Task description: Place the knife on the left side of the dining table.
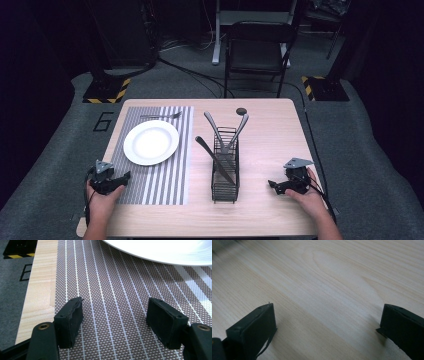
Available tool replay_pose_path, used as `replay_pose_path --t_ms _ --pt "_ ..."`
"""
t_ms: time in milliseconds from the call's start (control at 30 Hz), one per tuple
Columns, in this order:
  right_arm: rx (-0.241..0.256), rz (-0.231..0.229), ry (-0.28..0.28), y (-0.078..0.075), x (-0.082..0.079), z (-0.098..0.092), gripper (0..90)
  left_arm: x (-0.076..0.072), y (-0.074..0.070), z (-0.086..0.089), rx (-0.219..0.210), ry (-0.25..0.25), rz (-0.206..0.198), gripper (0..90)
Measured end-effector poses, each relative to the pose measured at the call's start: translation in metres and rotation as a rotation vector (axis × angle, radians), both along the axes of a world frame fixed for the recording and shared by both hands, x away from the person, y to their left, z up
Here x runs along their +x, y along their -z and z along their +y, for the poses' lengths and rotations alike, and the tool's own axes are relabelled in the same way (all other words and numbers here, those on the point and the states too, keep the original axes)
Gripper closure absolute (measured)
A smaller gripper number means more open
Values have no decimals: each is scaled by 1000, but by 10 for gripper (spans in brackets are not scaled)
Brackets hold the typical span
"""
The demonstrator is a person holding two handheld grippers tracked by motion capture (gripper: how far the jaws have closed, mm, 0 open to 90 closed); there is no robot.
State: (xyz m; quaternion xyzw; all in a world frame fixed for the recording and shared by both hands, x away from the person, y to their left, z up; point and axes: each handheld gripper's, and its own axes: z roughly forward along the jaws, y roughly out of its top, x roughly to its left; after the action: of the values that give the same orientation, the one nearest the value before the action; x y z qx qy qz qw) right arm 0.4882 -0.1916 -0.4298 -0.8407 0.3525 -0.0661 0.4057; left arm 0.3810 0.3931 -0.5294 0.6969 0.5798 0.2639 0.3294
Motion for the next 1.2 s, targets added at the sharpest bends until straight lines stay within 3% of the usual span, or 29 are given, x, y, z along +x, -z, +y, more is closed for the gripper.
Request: replay_pose_path --t_ms 433,667,900,933,1067,1133,1200 --pt "3 0 4 0 0 0 0 0 0 0 -1 -1 0 301" --pt "5 1 7 0 0 -1 0 0 1 0 -24 -10 -10 304" --pt "1 -2 9 0 0 0 0 0 -1 3 -28 -3 3 312" --pt "1 -2 9 0 0 0 0 0 0 2 -45 -15 -13 312" --pt "4 0 7 0 0 -1 0 -1 -3 7 -83 -22 6 346" --pt "4 1 7 0 0 -1 0 -3 -6 6 -81 -20 14 351" --pt "1 -2 9 0 0 0 0 -4 -10 4 -90 -15 -3 356"
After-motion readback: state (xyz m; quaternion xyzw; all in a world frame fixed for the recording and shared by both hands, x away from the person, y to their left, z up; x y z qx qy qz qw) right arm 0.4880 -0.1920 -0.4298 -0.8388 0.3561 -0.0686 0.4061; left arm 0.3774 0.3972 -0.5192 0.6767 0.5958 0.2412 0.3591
